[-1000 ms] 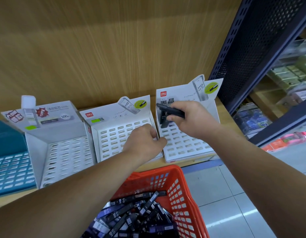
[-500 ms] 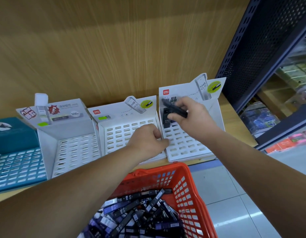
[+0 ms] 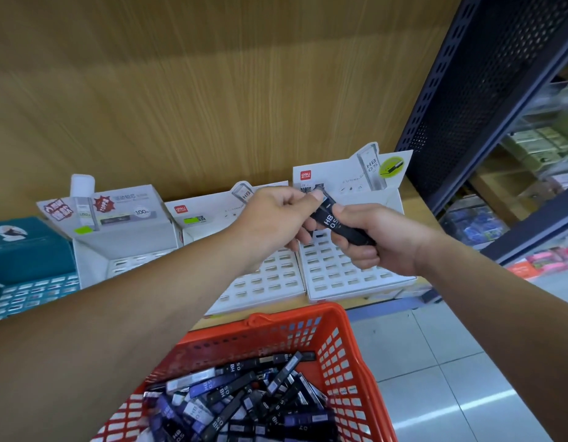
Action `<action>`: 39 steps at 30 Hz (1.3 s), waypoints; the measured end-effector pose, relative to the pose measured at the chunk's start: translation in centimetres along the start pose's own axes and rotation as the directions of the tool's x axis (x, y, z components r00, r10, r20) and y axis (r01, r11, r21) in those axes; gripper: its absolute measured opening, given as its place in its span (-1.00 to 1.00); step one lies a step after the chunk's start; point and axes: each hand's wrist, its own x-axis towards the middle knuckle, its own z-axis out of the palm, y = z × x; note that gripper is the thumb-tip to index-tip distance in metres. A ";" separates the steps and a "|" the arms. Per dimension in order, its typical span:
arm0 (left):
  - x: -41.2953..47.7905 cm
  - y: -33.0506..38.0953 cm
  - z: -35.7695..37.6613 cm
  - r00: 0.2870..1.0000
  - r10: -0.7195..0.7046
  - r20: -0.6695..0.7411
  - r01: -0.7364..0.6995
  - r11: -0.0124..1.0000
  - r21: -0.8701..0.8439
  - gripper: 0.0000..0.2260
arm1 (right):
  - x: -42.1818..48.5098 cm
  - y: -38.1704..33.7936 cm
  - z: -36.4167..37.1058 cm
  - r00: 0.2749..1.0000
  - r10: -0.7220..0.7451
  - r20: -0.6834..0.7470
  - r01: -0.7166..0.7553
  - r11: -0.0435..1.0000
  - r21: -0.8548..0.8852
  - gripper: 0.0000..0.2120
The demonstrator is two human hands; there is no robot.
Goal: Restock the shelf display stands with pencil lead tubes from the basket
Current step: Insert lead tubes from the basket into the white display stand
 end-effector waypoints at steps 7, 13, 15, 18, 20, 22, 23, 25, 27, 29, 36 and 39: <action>0.8 -0.6 0.3 0.998 -0.035 0.043 0.035 0.999 0.006 -0.84 | 0.1 0.5 -0.9 0.994 -0.031 0.101 0.038 0.997 -0.067 -0.69; 1.0 -0.2 -0.6 0.998 -0.023 -0.062 0.021 0.999 -0.035 -0.78 | 0.8 1.7 -1.8 0.995 0.019 -0.094 -0.022 0.999 -0.036 -0.68; 1.3 -0.4 -1.3 0.995 0.038 -0.092 -0.032 0.997 0.066 -0.81 | 0.8 2.3 -2.3 0.971 0.013 -0.240 -0.043 0.992 -0.120 -0.70; 1.7 -1.0 -1.9 0.978 0.183 -0.098 -0.149 0.947 0.286 -0.82 | 0.5 2.8 -2.8 0.935 -0.007 -0.355 -0.083 0.968 -0.237 -0.75; 1.7 -1.6 -1.6 0.968 0.229 -0.106 -0.175 0.911 0.374 -0.82 | 0.2 2.9 -3.0 0.939 0.018 -0.344 -0.106 0.966 -0.238 -0.77; 1.5 -2.3 -1.1 0.958 0.262 -0.120 -0.186 0.878 0.441 -0.83 | 0.0 2.8 -3.0 0.947 0.047 -0.319 -0.122 0.968 -0.219 -0.77; 1.5 -2.6 -1.0 0.952 0.281 -0.125 -0.193 0.863 0.467 -0.83 | 0.0 2.8 -3.0 0.948 0.057 -0.313 -0.123 0.973 -0.197 -0.76; 1.6 -2.8 -0.9 0.947 0.294 -0.129 -0.201 0.855 0.477 -0.84 | 0.2 2.7 -3.1 0.948 0.076 -0.308 -0.120 0.985 -0.126 -0.73; 1.8 -2.6 -1.1 0.951 0.287 -0.112 -0.204 0.860 0.468 -0.84 | 0.3 2.6 -3.2 0.949 0.094 -0.300 -0.125 0.988 -0.086 -0.71; 1.8 -2.4 -1.4 0.953 0.292 -0.076 -0.218 0.839 0.499 -0.85 | 0.3 2.6 -3.2 0.954 0.103 -0.283 -0.131 0.988 -0.082 -0.71; 1.5 -2.9 -0.8 0.927 0.375 -0.016 -0.289 0.740 0.607 -0.93 | 0.0 2.6 -3.2 0.974 0.052 -0.219 -0.084 0.987 -0.138 -0.83; 1.7 -3.3 -0.7 0.905 0.422 0.042 -0.345 0.674 0.653 -0.88 | -0.1 2.5 -3.3 0.978 0.033 -0.208 -0.062 0.989 -0.132 -0.84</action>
